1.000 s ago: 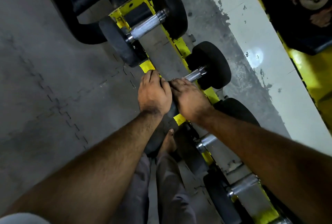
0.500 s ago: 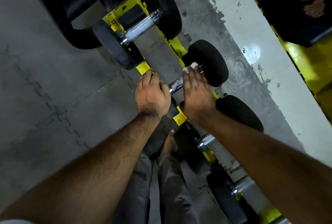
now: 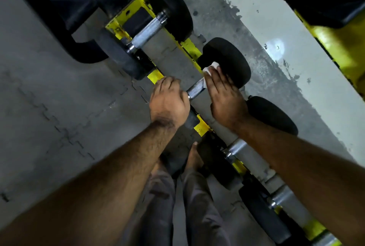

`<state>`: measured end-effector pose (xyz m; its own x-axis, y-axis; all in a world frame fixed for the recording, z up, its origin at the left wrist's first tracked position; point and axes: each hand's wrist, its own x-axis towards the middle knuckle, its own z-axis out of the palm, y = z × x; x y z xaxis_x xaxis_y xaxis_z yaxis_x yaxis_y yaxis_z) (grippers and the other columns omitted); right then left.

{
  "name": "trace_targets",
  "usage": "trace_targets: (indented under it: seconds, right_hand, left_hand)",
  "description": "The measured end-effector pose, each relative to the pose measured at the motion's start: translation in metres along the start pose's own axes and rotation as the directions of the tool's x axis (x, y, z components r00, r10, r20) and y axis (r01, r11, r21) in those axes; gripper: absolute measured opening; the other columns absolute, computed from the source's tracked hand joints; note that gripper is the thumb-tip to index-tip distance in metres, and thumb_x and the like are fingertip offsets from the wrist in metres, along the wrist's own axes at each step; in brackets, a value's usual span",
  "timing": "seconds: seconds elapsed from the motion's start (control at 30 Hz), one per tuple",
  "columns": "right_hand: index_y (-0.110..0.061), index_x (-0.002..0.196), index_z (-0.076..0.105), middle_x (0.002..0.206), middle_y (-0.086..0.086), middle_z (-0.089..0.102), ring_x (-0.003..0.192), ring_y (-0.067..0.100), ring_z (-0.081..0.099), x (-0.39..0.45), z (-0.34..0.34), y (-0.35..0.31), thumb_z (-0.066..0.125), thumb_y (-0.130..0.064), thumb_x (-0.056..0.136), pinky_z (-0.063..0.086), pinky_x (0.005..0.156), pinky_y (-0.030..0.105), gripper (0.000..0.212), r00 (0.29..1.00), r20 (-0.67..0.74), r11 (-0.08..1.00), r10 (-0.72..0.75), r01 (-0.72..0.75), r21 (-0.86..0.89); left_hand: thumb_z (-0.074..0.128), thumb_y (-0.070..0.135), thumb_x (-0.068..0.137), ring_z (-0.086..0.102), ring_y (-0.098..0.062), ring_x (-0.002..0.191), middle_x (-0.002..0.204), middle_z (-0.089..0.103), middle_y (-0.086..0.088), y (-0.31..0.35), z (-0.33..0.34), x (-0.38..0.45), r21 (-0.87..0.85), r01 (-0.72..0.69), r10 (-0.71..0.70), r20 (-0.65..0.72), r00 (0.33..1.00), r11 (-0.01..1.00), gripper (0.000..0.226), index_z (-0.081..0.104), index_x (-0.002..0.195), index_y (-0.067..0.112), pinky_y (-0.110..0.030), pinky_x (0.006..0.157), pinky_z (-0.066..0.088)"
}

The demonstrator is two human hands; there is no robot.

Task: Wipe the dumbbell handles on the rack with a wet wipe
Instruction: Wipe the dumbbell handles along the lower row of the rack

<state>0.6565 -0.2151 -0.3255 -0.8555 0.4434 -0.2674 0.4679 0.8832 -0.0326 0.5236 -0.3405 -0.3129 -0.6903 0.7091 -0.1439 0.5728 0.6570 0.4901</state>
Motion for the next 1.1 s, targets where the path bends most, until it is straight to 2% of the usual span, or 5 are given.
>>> trace_targets:
  seconds: [0.3,0.43,0.6,0.77,1.1]
  right_hand:
    - [-0.003,0.158,0.007,0.167,0.014,0.005,0.154,0.03,-0.002,-0.005,0.021,-0.006,0.053,-0.011,0.079,0.016,0.124,0.045,0.092,0.997,-0.073,0.995,0.038,-0.031,0.098]
    - [-0.008,0.158,0.018,0.165,0.011,0.02,0.153,0.027,0.012,-0.013,0.037,-0.018,0.046,-0.006,0.089,0.015,0.124,0.042,0.074,0.957,-0.112,0.948,-0.269,0.283,0.146]
    - [-0.002,0.156,0.023,0.164,0.016,0.018,0.153,0.031,0.01,-0.003,0.031,0.004,0.047,0.001,0.083,0.02,0.122,0.047,0.077,0.979,-0.194,0.978,-0.062,0.098,0.186]
    - [-0.008,0.153,0.034,0.16,0.012,0.03,0.149,0.028,0.025,-0.012,0.049,-0.007,0.036,-0.01,0.1,0.017,0.123,0.044,0.053,0.867,-0.203,0.878,-0.455,0.475,0.06]
    - [-0.008,0.155,0.03,0.162,0.011,0.025,0.15,0.027,0.025,-0.012,0.062,0.002,0.045,-0.004,0.096,0.023,0.121,0.045,0.061,0.909,-0.309,0.944,-0.281,0.32,0.083]
  left_hand:
    - [0.034,0.029,0.084,0.057,-0.033,0.116,0.117,0.066,-0.015,-0.003,0.002,0.003,-0.021,-0.023,0.022,-0.022,1.0,1.0,0.051,0.069,0.109,0.001,-0.044,0.106,0.044]
    - [0.032,0.03,0.085,0.056,-0.032,0.117,0.118,0.066,-0.015,-0.002,0.0,0.004,-0.018,-0.022,0.022,0.001,1.0,1.0,0.053,0.068,0.111,0.001,-0.044,0.105,0.044]
    - [0.031,0.031,0.086,0.057,-0.03,0.116,0.117,0.066,-0.014,-0.005,0.003,0.004,-0.022,-0.023,0.023,0.0,1.0,0.999,0.053,0.068,0.111,0.001,-0.043,0.104,0.045]
    - [0.032,0.03,0.086,0.057,-0.03,0.115,0.115,0.066,-0.013,-0.006,0.004,0.005,-0.026,-0.019,0.019,0.003,1.0,0.999,0.051,0.068,0.111,0.003,-0.041,0.102,0.045]
    - [0.032,0.029,0.085,0.059,-0.037,0.111,0.111,0.067,-0.019,-0.004,0.003,0.009,0.028,-0.093,0.093,0.03,0.995,0.995,0.053,0.067,0.113,0.0,-0.044,0.099,0.048]
